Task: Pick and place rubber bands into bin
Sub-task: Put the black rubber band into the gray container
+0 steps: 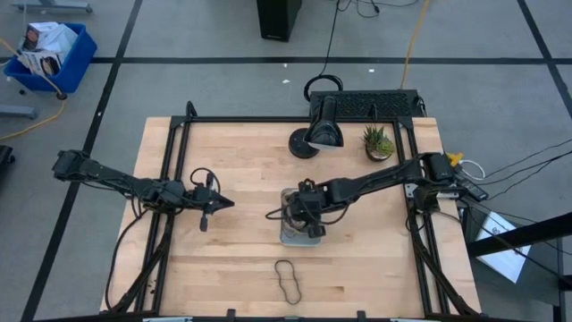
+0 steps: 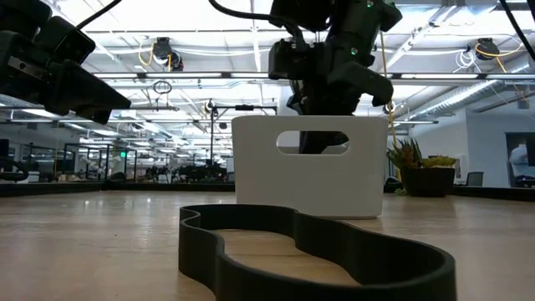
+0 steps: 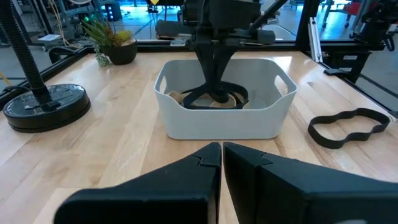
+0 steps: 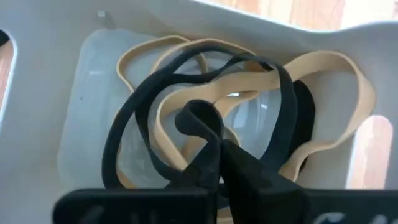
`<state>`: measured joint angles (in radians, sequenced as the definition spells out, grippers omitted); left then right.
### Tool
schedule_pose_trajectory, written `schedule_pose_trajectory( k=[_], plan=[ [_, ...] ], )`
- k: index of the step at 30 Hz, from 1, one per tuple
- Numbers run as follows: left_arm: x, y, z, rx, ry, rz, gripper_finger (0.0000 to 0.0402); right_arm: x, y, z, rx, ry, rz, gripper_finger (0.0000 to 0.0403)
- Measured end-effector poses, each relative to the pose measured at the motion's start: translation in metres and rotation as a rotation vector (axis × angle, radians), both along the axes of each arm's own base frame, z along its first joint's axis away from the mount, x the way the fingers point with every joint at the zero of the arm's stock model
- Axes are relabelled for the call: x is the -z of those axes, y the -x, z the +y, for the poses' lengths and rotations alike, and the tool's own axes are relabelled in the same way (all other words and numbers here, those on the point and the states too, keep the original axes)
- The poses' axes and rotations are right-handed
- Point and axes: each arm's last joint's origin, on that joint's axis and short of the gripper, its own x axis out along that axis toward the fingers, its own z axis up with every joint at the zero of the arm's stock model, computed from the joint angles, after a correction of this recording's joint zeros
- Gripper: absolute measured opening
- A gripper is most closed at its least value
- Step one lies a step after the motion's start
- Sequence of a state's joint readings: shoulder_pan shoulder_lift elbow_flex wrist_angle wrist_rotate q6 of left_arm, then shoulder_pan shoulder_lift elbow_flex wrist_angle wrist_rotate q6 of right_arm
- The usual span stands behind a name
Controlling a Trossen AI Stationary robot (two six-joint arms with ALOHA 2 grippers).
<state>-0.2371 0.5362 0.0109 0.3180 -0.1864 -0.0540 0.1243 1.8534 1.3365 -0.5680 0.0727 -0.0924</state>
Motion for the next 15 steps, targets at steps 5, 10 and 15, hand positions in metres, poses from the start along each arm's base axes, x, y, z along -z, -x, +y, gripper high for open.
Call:
schedule_pose_trajectory(
  k=[5,10,15],
  plan=[
    [0.0,0.0,0.0,0.0,0.0,0.0,0.0026,-0.0001,0.0008,0.0,0.005,-0.001,0.007,0.0063],
    [0.0,0.0,0.0,0.0,0.0,0.0,0.0026,-0.0001,0.0011,0.0,0.026,-0.01,0.009,0.0154],
    [0.0,0.0,0.0,0.001,0.0,0.0,0.0026,-0.0096,0.0057,-0.0005,0.045,-0.019,0.001,0.0221]
  ],
)
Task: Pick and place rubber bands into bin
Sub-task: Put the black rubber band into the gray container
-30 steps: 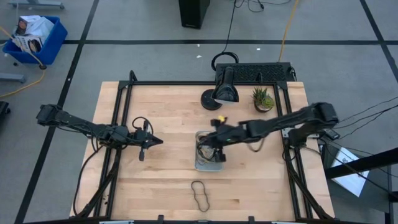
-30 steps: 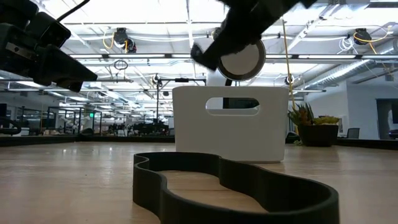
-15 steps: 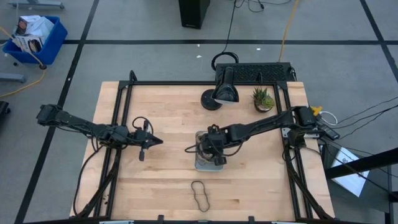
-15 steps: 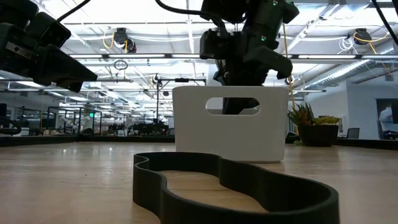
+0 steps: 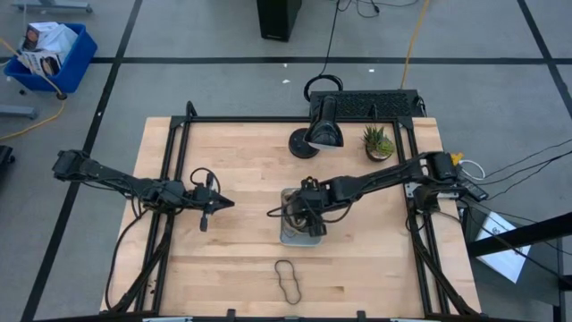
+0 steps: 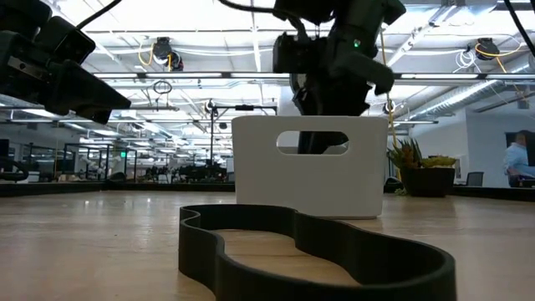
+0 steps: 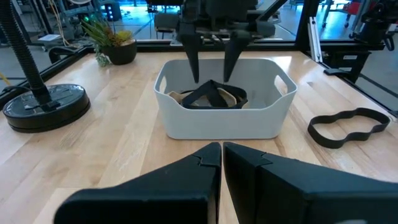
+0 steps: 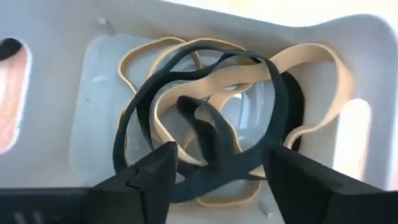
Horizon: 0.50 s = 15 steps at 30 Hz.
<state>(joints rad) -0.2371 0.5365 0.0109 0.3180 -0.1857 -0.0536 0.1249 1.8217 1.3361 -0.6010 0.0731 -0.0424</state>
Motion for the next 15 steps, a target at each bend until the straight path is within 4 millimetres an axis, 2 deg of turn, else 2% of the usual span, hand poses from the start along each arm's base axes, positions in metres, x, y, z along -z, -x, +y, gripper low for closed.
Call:
schedule_pose_trajectory(
  k=[5,9,12,15],
  plan=[
    [0.0,0.0,0.0,0.001,-0.003,0.0,0.0026,-0.022,0.007,-0.001,0.003,-0.01,-0.064,0.0251],
    [0.0,0.0,0.0,0.001,-0.003,0.0,0.0026,-0.044,0.015,-0.002,0.003,-0.02,-0.131,0.0246],
    [0.0,0.0,0.0,0.001,-0.003,0.0,0.0026,-0.063,0.022,-0.001,-0.025,-0.055,-0.195,0.0212],
    [0.0,0.0,0.0,0.002,-0.006,0.0,0.0026,-0.085,0.029,-0.002,-0.061,-0.07,-0.29,0.0146]
  ],
)
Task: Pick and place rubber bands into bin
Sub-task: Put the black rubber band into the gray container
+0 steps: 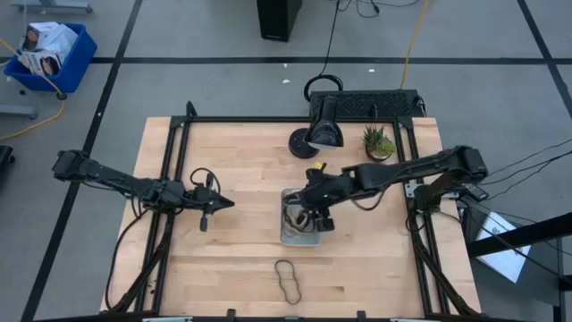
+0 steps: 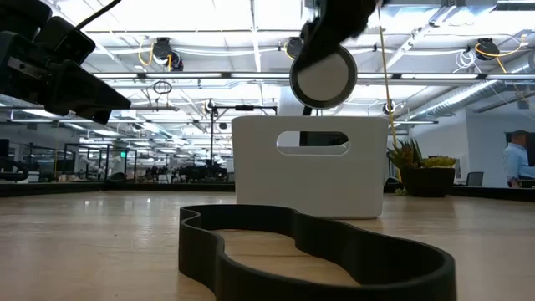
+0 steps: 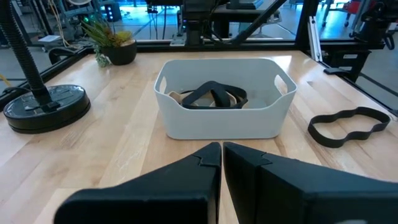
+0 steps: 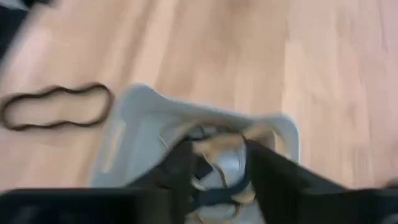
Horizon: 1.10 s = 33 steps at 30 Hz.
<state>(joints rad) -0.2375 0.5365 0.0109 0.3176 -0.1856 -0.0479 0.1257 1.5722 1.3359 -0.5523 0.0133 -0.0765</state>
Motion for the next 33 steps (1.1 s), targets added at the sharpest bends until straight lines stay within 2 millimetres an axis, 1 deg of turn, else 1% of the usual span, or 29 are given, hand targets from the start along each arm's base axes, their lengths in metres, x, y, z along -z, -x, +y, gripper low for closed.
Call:
schedule_pose_trajectory(
  k=[4,5,8,10,14,17,19,21,25,29,33],
  plan=[
    [0.0,0.0,0.0,0.0,0.0,0.0,0.0026,-0.027,0.015,-0.002,-0.137,-0.037,-0.103,0.0029],
    [0.0,0.0,0.0,0.0,0.0,0.0,0.0026,-0.034,0.018,-0.004,-0.142,-0.042,-0.133,0.0016],
    [0.0,0.0,0.0,0.0,0.0,0.0,0.0026,-0.053,0.03,-0.011,-0.118,-0.064,-0.241,0.0015],
    [0.0,0.0,0.0,0.0,0.0,0.001,0.0026,-0.061,0.04,-0.014,-0.113,-0.074,-0.317,0.001],
    [0.0,0.0,0.0,0.0,0.0,0.002,0.0026,-0.064,0.068,-0.02,-0.085,-0.102,-0.438,0.0003],
    [0.0,0.0,0.0,-0.001,0.004,0.004,0.0026,-0.06,0.095,-0.023,-0.064,-0.123,-0.552,0.0001],
    [0.001,0.0,0.0,-0.001,0.005,0.007,0.0026,-0.053,0.113,-0.024,-0.058,-0.143,-0.627,0.0001],
    [0.001,0.0,0.0,-0.001,0.005,0.006,0.0026,-0.043,0.129,-0.025,-0.03,-0.16,-0.692,0.0001],
    [0.001,0.0,0.0,-0.001,0.001,0.006,0.0026,-0.02,0.158,-0.03,0.082,-0.147,-0.789,0.0],
    [0.001,0.0,0.0,-0.001,0.004,0.007,0.0026,0.007,0.179,-0.034,0.162,-0.133,-0.822,0.0],
    [0.001,0.0,0.0,-0.002,0.01,0.007,0.0026,0.021,0.192,-0.035,0.157,-0.139,-0.846,0.0]
  ],
)
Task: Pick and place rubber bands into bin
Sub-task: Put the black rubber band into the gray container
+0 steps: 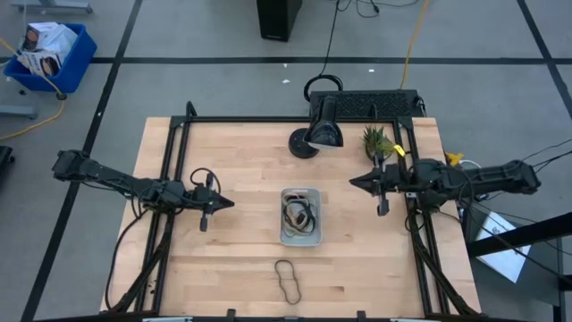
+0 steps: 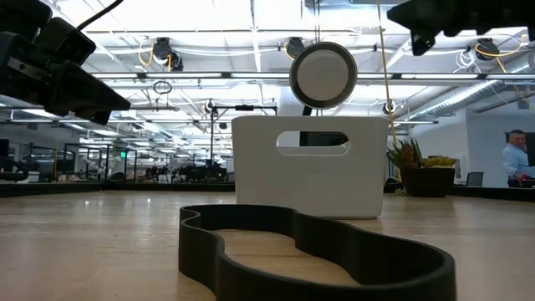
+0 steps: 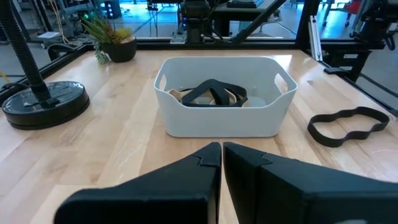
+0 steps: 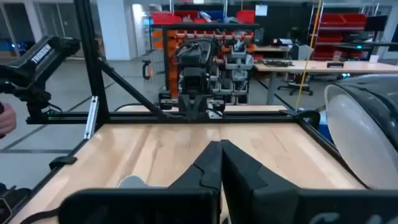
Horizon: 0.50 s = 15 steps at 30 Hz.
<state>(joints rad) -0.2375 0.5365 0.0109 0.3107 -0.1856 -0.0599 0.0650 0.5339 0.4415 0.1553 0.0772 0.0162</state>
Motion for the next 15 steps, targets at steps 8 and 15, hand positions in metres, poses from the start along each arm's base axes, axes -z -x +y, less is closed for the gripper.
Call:
schedule_pose_trajectory(
  k=[8,15],
  plan=[
    [0.001,0.0,0.0,-0.016,0.07,0.015,0.0026,0.027,0.011,-0.001,0.005,0.078,-0.165,0.0],
    [0.012,0.003,0.001,-0.043,0.123,0.135,0.0026,0.056,0.016,0.001,-0.04,0.119,-0.256,0.0]
  ],
)
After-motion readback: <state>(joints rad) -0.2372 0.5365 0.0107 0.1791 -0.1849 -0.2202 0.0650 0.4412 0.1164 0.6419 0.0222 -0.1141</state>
